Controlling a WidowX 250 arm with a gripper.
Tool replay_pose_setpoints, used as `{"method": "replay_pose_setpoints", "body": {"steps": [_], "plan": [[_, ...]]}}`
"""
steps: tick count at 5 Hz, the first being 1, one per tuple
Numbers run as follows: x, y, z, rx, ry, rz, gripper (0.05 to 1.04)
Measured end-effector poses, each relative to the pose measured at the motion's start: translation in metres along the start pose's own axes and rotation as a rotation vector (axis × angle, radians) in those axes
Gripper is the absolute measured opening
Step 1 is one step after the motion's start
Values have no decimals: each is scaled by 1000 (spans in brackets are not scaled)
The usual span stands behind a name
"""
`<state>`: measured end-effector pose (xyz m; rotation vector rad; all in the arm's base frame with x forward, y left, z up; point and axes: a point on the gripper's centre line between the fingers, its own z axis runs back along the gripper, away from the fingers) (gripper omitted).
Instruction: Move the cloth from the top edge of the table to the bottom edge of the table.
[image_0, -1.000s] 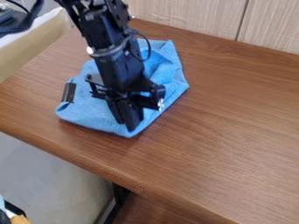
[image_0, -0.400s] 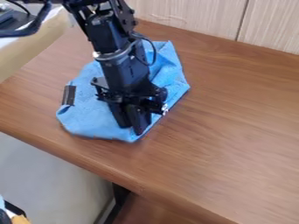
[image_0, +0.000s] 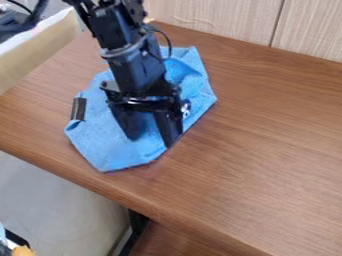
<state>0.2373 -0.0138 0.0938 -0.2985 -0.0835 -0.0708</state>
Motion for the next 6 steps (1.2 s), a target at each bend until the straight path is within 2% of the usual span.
{"method": "replay_pose_setpoints", "body": {"steps": [1,5,6], "plan": [[-1,1,2,-7,-2,0,1003],[2,-26,49,-54,-118,-99,1000],[2,-26,49,-54,-118,-98,1000]]}}
